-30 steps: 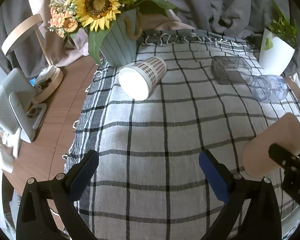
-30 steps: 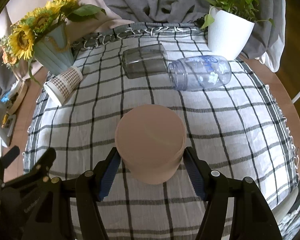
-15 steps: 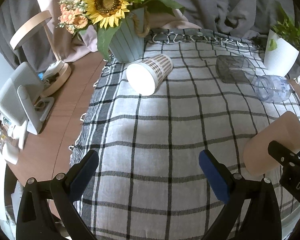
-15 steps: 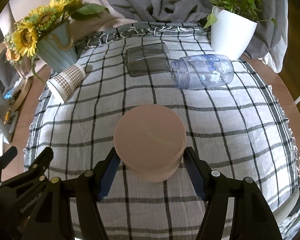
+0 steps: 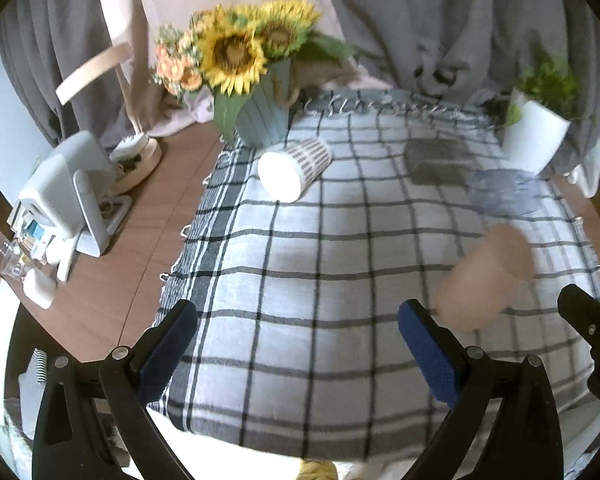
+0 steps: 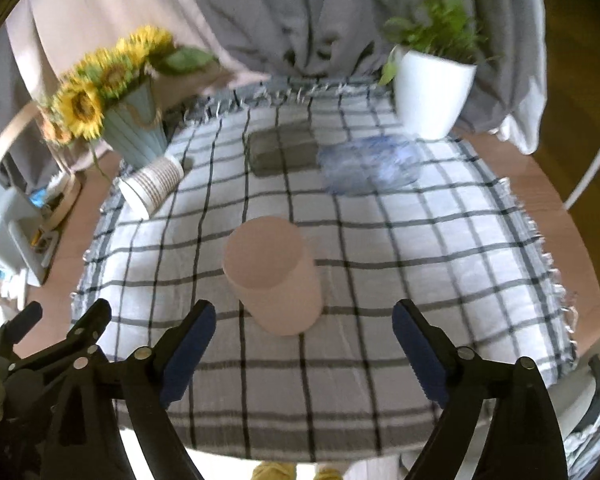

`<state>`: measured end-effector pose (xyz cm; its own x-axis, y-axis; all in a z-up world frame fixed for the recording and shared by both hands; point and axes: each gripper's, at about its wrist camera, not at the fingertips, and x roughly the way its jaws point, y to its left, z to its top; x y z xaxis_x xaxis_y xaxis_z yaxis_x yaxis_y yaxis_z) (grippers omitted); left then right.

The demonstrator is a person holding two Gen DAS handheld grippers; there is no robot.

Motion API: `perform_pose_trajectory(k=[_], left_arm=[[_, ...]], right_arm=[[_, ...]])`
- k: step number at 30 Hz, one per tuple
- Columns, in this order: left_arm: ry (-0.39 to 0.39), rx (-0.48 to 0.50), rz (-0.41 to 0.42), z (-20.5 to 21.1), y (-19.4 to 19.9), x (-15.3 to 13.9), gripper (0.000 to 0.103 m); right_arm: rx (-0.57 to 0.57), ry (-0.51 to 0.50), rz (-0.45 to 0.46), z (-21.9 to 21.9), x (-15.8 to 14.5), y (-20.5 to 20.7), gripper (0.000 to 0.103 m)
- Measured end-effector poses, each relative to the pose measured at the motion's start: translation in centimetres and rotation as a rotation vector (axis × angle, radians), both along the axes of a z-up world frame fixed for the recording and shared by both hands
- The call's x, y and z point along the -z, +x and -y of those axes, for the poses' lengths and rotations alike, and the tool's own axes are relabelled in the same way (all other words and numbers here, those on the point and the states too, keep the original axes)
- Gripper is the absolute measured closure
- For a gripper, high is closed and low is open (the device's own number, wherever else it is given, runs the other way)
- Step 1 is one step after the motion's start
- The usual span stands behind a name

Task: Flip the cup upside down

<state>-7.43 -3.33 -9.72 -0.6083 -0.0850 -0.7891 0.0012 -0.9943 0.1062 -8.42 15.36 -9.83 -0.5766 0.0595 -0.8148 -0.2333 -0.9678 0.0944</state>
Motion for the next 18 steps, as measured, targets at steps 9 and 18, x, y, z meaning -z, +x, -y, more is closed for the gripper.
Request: perform_pose_trajectory(k=[9, 18], left_arm=[[0.045, 0.033, -0.084, -1.2, 5.9, -4.8, 0.001], [0.039, 0.026, -0.194, -1.2, 11.1, -8.5, 0.001]], right_arm=[[-0.003, 0.04, -0.158, -1.1, -6.7, 7.0, 0.009], [-0.038, 0.043, -0.251, -0.8, -9.8, 12.6, 0.009]])
